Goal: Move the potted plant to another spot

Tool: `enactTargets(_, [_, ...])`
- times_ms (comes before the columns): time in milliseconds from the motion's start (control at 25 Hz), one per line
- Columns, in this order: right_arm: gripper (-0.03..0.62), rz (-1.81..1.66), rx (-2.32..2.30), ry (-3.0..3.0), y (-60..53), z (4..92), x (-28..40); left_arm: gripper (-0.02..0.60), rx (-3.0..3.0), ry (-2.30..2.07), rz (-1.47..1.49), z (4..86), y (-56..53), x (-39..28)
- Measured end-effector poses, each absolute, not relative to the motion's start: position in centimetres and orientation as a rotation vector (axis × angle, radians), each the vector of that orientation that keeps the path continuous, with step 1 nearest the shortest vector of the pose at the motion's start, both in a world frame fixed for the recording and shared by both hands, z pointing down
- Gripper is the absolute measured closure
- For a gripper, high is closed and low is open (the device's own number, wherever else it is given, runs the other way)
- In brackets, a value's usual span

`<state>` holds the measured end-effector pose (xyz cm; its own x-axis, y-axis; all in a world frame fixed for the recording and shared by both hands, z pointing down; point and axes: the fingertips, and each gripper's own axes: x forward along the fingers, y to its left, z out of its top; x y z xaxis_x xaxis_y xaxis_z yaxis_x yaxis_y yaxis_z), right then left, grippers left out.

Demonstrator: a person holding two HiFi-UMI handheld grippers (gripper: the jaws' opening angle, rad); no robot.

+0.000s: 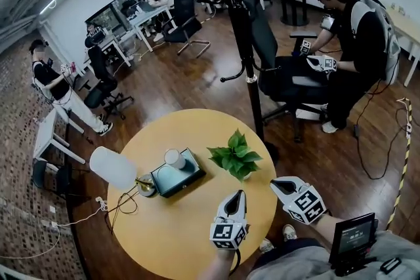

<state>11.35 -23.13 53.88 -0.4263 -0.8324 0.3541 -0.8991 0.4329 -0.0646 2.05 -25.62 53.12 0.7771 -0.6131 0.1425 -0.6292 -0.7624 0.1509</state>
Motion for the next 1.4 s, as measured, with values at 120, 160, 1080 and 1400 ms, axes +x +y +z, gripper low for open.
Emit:
enactTargets(120, [0.594,0.338,1.469,-2.450,-21.8,53.3,10.7,0.581,2.776,-0.993,0.112,52.4,-23.5,1.9])
enactTargets(160, [0.594,0.333,1.456,-2.462,-21.3,53.2,10.6,0.581,2.773,-1.002,0.111,52.3,-22.7,2.0])
enactTargets(1080, [0.594,0.407,1.192,-2.612,-0.1,54.8,14.3,0.581,2.601,-1.230,0.117,52.6,0.6,6.1])
enactTargets(1400, [0.593,0.394,1.239,-2.609,2.7,53.3,12.7,0.581,2.637,-1.185,0.086,51.2,3.6,4.5])
